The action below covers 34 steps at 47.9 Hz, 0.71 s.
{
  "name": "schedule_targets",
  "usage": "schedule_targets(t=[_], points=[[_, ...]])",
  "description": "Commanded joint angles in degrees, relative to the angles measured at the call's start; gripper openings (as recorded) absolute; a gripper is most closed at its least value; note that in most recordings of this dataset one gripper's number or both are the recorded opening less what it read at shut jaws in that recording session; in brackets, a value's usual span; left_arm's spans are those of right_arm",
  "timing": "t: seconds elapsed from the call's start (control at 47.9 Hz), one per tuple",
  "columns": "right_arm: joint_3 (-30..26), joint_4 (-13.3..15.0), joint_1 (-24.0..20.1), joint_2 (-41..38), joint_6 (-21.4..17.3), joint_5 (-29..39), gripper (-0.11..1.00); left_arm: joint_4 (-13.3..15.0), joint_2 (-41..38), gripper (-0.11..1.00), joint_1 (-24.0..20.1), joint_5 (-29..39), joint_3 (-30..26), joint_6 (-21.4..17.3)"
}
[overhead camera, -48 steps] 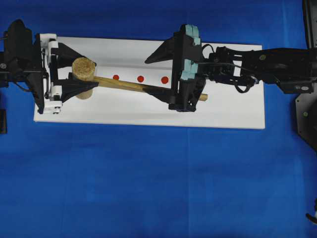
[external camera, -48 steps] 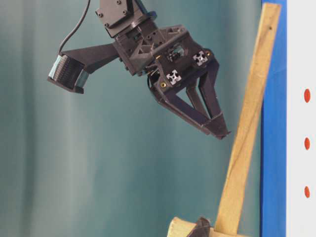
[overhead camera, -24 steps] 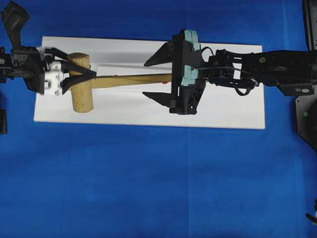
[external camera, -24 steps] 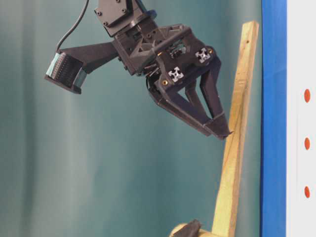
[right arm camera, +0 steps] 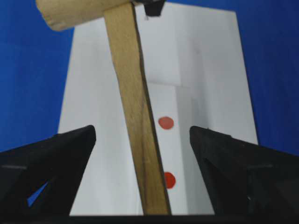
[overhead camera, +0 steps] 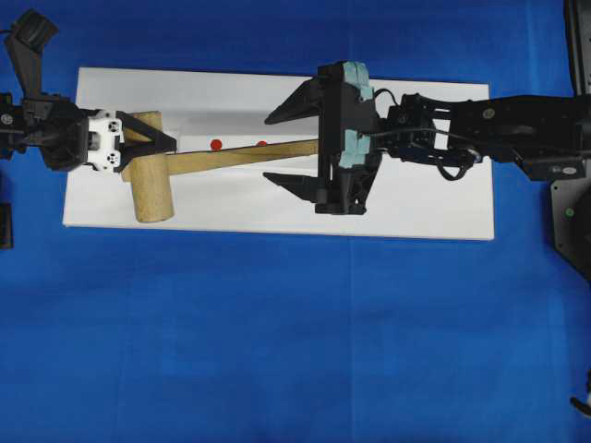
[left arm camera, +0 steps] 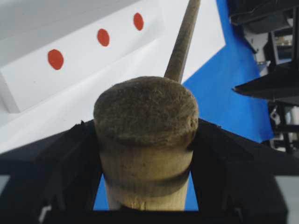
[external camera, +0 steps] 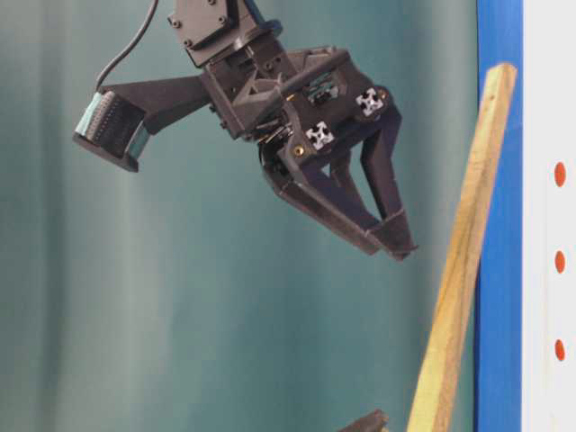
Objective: Hit the mark with a hammer.
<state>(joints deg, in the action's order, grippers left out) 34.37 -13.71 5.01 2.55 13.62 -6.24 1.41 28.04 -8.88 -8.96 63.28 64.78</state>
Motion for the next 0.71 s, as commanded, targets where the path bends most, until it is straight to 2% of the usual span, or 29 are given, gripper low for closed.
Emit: schedule_targets(t=[0.0, 0.146, 0.543, 0.626, 0.689], points=[[-1.85, 0.18, -0.44, -0.53, 0.18, -0.79, 0.91, -0.18, 0.88, 0.47, 0.62, -0.62, -2.20, 0.09], [-2.90, 0.18, -0.97, -3.16, 0.35, -0.88, 0.91, -0.18, 0.79, 0.47, 1.32, -0.53, -2.90, 0.18], [-4.31, 2.81, -1.41, -5.27, 0.35, -0.97, 0.89, -0.18, 0.62, 0.47, 2.90, -0.62, -4.04, 0.44], [-4.22, 3.43, -1.41, -5.27, 0.26, -0.70, 0.81, -0.18, 0.62, 0.47, 2.90, -0.62, -4.04, 0.44], [-4.13, 3.96, -1.49, -5.27, 0.35, -0.44, 0.64, -0.18, 0.62, 0.47, 2.90, -0.62, -4.13, 0.44]])
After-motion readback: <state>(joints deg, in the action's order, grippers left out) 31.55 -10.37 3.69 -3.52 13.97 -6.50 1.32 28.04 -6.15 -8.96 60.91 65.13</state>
